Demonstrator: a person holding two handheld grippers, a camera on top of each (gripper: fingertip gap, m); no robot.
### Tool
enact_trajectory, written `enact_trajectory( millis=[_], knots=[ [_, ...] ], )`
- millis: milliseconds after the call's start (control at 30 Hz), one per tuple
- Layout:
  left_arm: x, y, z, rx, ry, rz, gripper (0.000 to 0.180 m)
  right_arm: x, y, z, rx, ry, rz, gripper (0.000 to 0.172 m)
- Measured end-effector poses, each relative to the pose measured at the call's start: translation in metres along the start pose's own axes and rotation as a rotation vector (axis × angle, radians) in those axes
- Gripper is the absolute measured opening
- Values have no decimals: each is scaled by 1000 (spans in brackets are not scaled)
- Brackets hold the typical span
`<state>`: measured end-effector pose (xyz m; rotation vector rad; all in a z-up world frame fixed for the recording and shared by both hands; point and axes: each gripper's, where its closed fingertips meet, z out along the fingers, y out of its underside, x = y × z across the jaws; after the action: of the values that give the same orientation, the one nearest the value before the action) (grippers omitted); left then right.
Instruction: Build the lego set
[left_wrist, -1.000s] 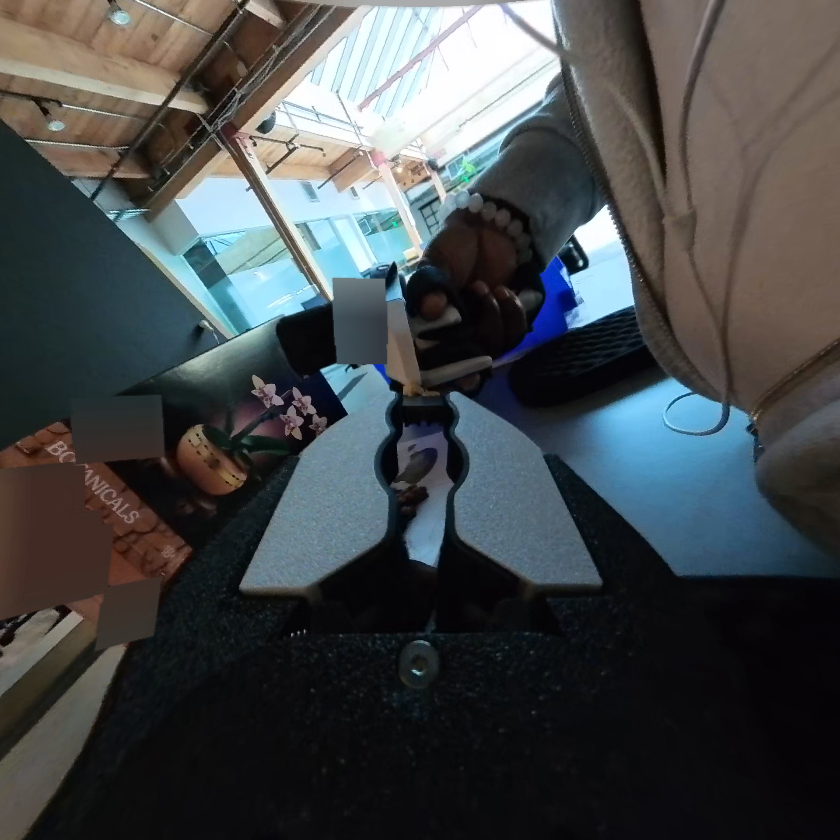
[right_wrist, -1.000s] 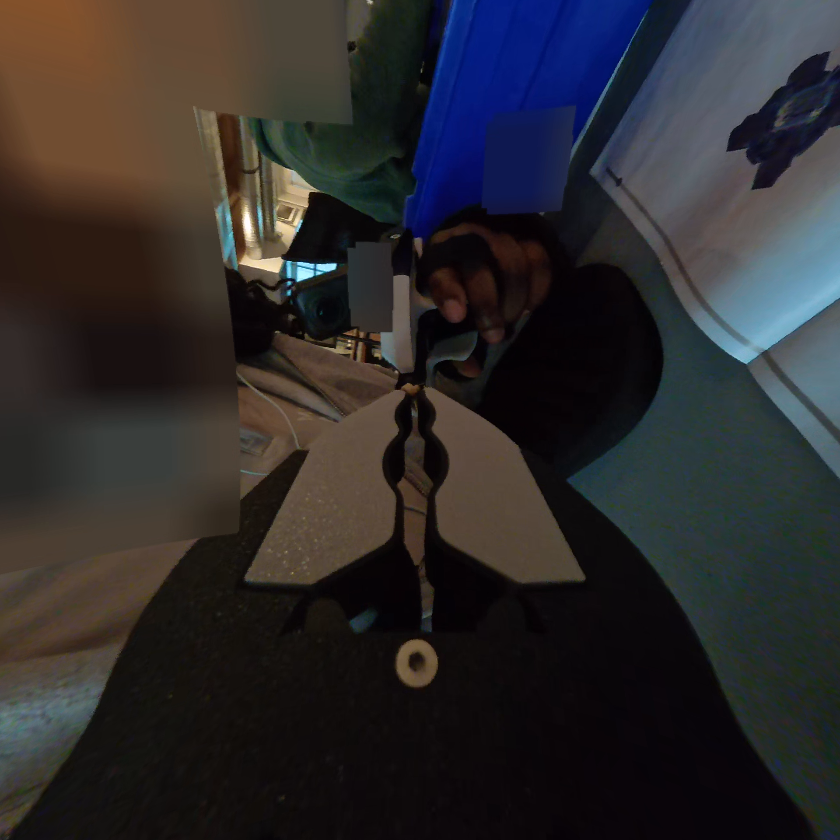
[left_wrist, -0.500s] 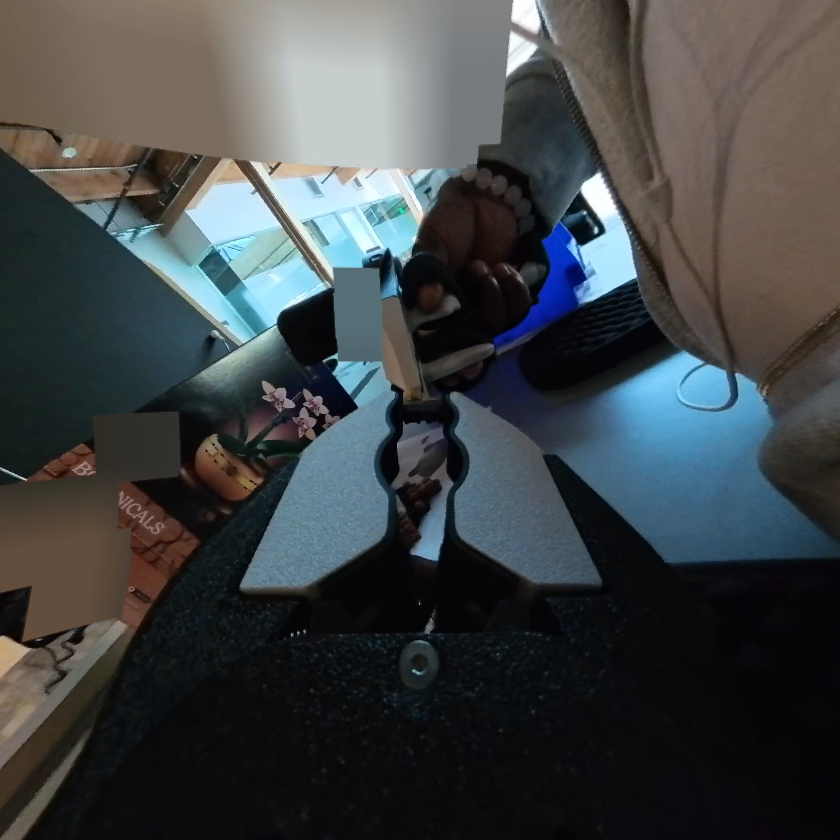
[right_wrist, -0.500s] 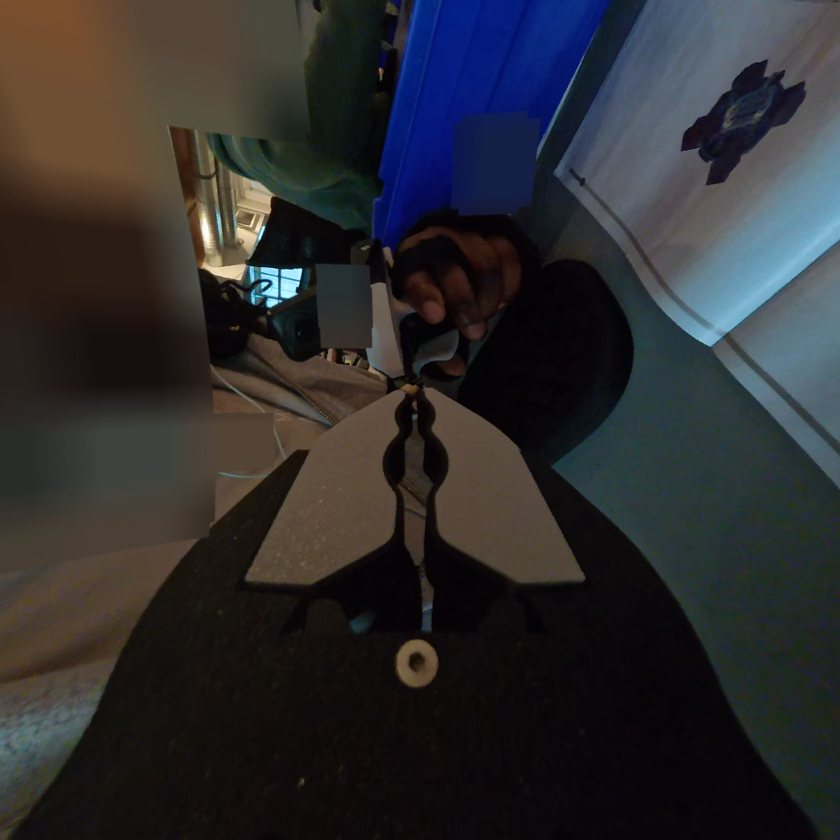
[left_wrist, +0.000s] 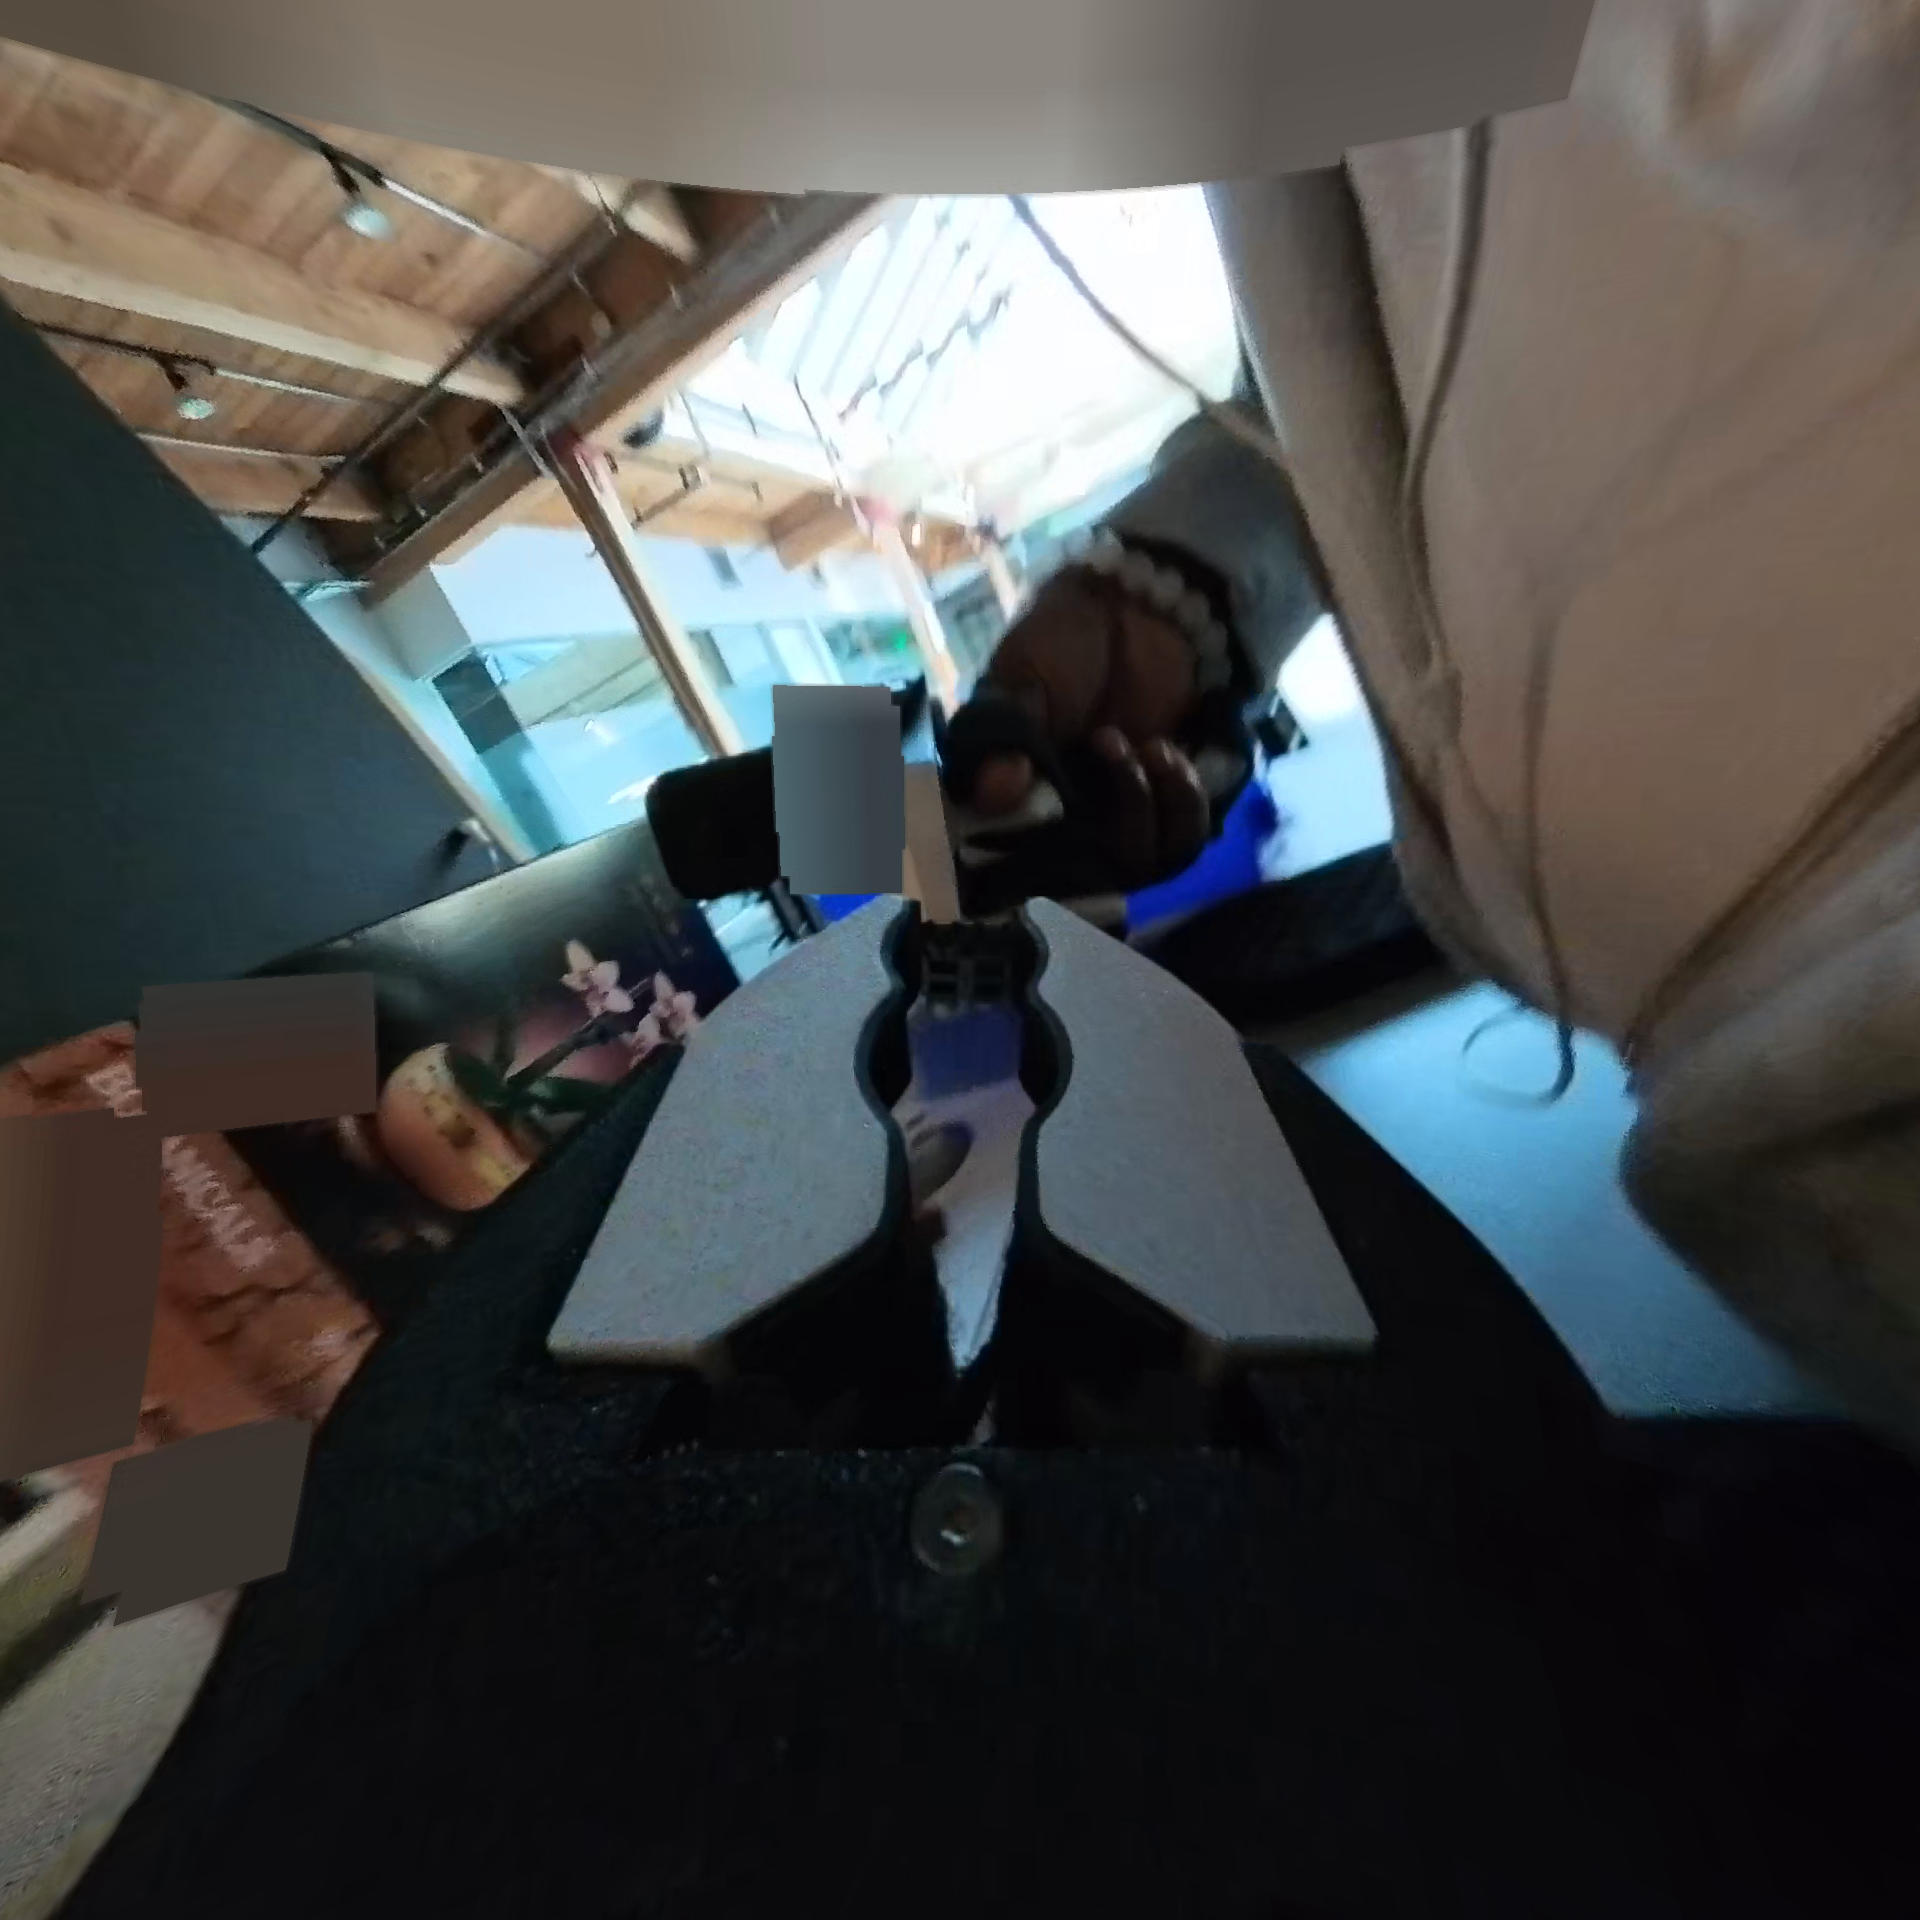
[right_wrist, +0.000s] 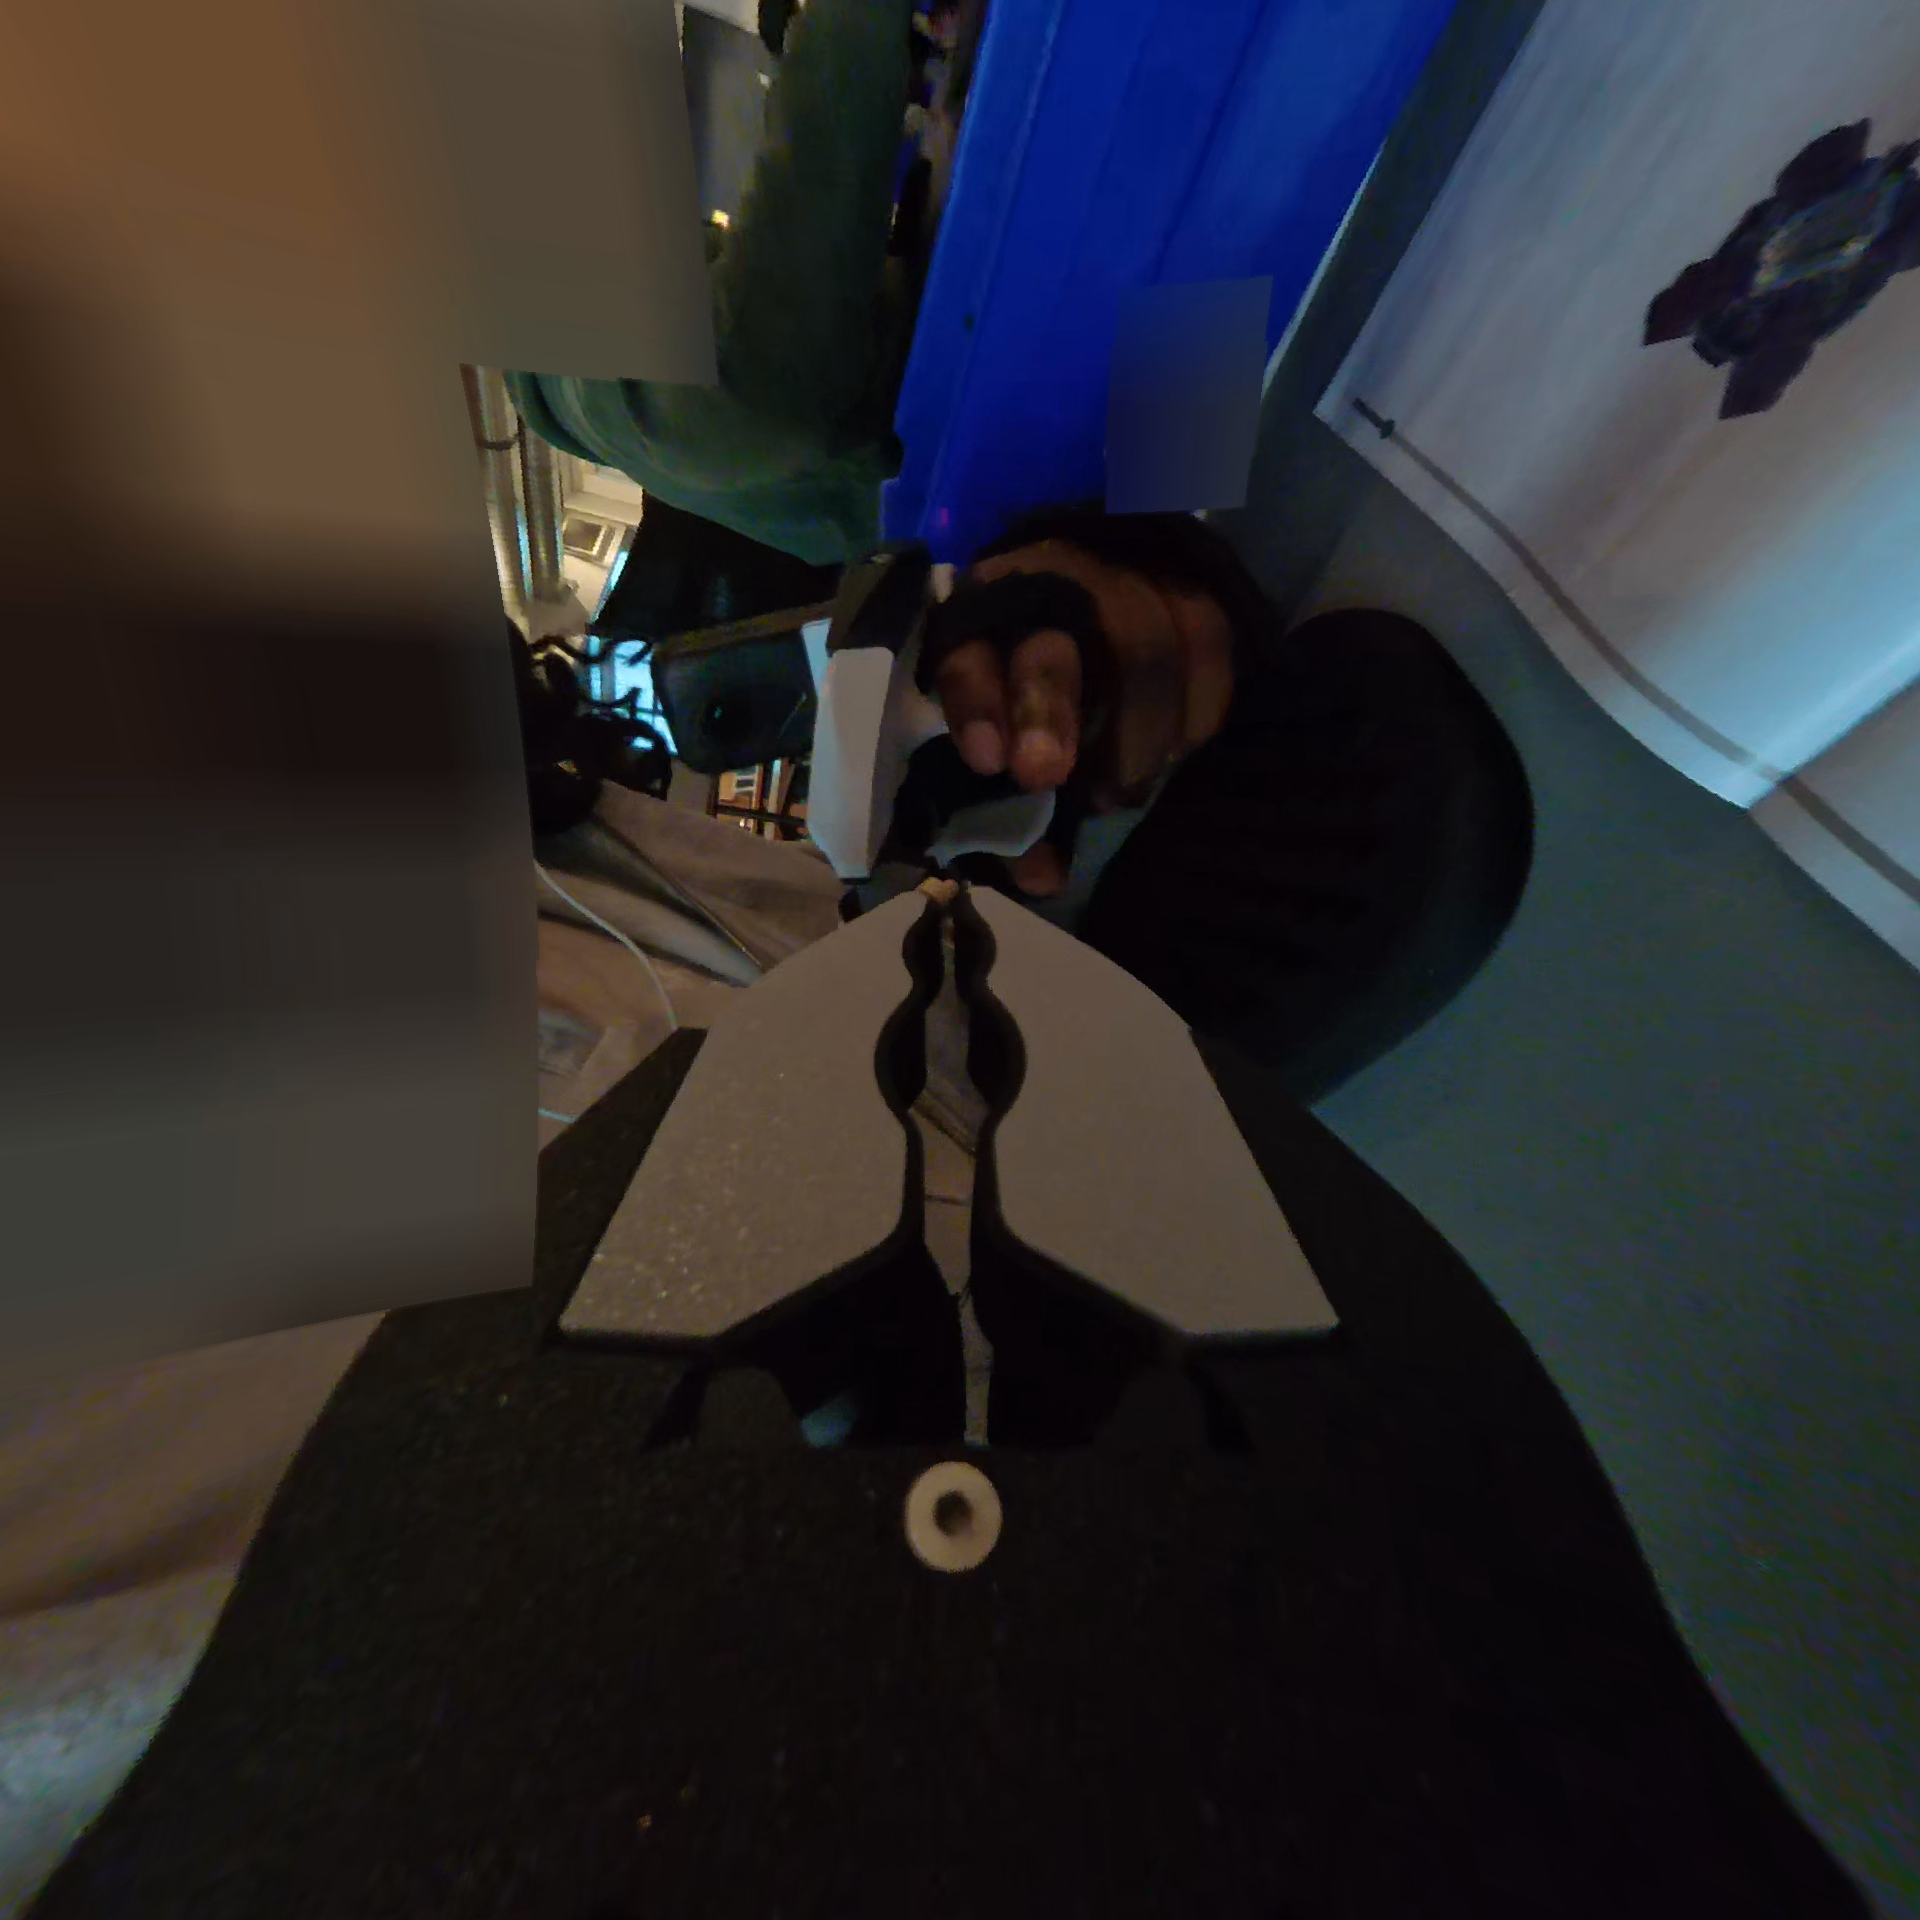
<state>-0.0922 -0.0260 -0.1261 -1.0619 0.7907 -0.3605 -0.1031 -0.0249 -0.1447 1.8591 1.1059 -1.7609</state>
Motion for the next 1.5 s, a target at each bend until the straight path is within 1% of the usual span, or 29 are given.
enact_trajectory(
  millis=[67,167,367,467,600,633,667,733,867,1000,1067,1200,1500],
  knots=[
    [-3,-3,-1,34,-5,-51,15,-1,-2,1,8,-2,0,0],
    [-5,-5,-2,58,-10,-77,16,-1,-4,-1,26,-3,-4,0],
    [-10,-2,-4,54,-27,-129,16,-6,-9,-5,54,-47,-30,0],
    [-13,-5,-6,90,-32,-159,16,-15,-8,-7,48,-168,-17,0],
    [-12,-11,-8,148,-8,-206,16,-29,-10,-7,92,-364,-37,0],
    [-12,-12,-8,156,-6,-213,16,-28,-10,-6,93,-378,-53,0],
    [-12,-12,-8,165,-1,-223,16,-24,-10,-5,99,-376,-70,0],
    [-13,-14,-8,192,6,-256,16,-18,-12,-4,111,-389,-48,0],
    [-15,-18,-11,241,17,-311,16,-15,-4,3,51,-430,-19,0],
    [-17,-18,-13,261,25,-340,16,-16,-5,6,35,-452,2,0],
    [-16,-18,-14,265,30,-341,16,-14,-4,7,15,-439,3,0],
    [-12,-18,-13,255,55,-331,16,-19,-4,6,15,-478,22,0],
    [-8,-16,-11,235,70,-312,16,-16,0,6,6,-444,28,0]
  ],
)
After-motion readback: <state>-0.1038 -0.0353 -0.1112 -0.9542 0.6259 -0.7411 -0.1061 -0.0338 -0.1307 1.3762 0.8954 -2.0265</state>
